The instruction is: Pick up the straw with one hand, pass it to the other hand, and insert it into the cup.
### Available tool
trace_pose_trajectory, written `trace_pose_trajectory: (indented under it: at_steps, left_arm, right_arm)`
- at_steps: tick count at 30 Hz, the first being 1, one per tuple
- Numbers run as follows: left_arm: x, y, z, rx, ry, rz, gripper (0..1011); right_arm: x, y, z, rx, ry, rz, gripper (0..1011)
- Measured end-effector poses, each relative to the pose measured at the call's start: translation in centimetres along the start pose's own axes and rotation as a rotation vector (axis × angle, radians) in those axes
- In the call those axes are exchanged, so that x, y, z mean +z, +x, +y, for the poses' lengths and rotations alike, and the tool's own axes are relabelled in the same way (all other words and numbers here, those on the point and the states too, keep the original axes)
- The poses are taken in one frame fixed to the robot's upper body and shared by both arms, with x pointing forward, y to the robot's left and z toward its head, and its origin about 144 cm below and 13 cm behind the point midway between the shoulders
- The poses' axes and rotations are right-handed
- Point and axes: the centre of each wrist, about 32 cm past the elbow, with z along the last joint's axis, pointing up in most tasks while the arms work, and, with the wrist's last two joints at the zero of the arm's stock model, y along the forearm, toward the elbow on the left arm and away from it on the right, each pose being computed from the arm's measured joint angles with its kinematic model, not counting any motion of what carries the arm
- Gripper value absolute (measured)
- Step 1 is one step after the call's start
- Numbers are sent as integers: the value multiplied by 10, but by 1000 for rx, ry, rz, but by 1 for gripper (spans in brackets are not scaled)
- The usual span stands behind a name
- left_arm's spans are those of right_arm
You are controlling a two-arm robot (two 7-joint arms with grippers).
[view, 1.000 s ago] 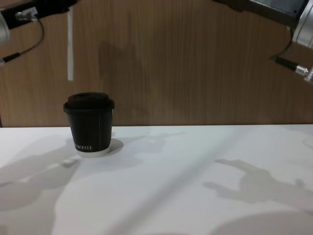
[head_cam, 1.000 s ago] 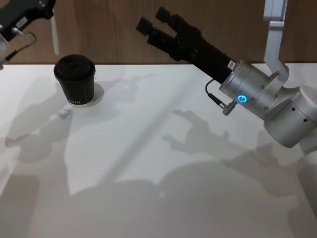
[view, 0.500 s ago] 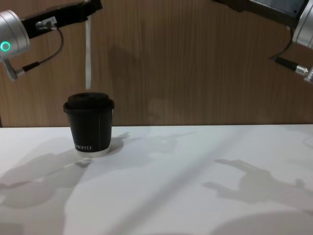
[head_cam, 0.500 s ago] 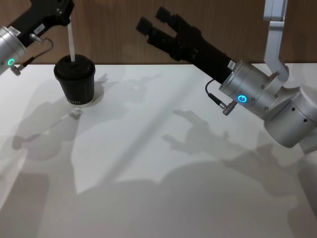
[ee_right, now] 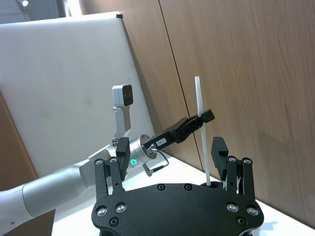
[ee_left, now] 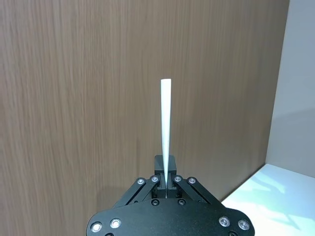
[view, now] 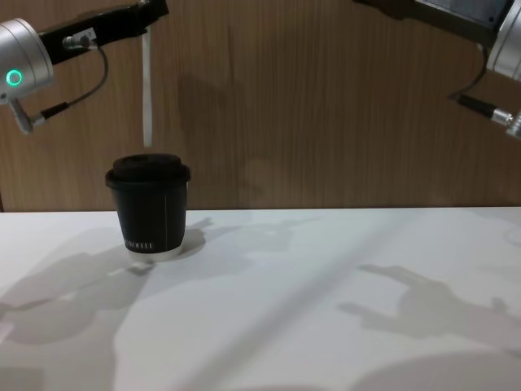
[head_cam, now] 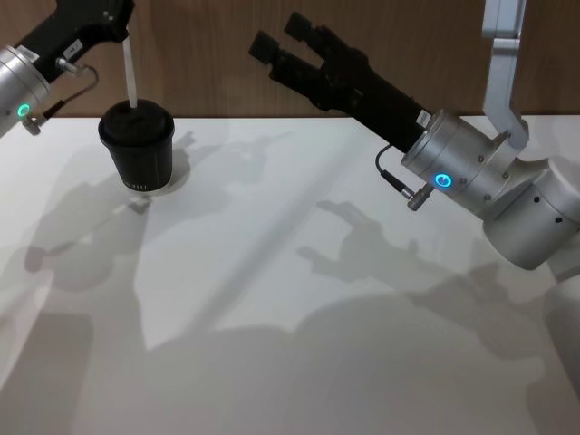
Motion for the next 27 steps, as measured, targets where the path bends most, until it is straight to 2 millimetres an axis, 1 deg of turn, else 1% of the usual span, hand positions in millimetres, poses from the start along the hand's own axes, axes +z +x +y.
trace_pose_trajectory:
  at_steps: [9, 27]
  left_arm:
    - [0, 3, -1, 11, -3, -13, 11]
    - [-7, 9, -3, 22, 12, -23, 10]
  right_arm:
    - [0, 0, 0, 0, 0, 0, 1001]
    - [0, 0, 0, 0, 0, 0, 1001]
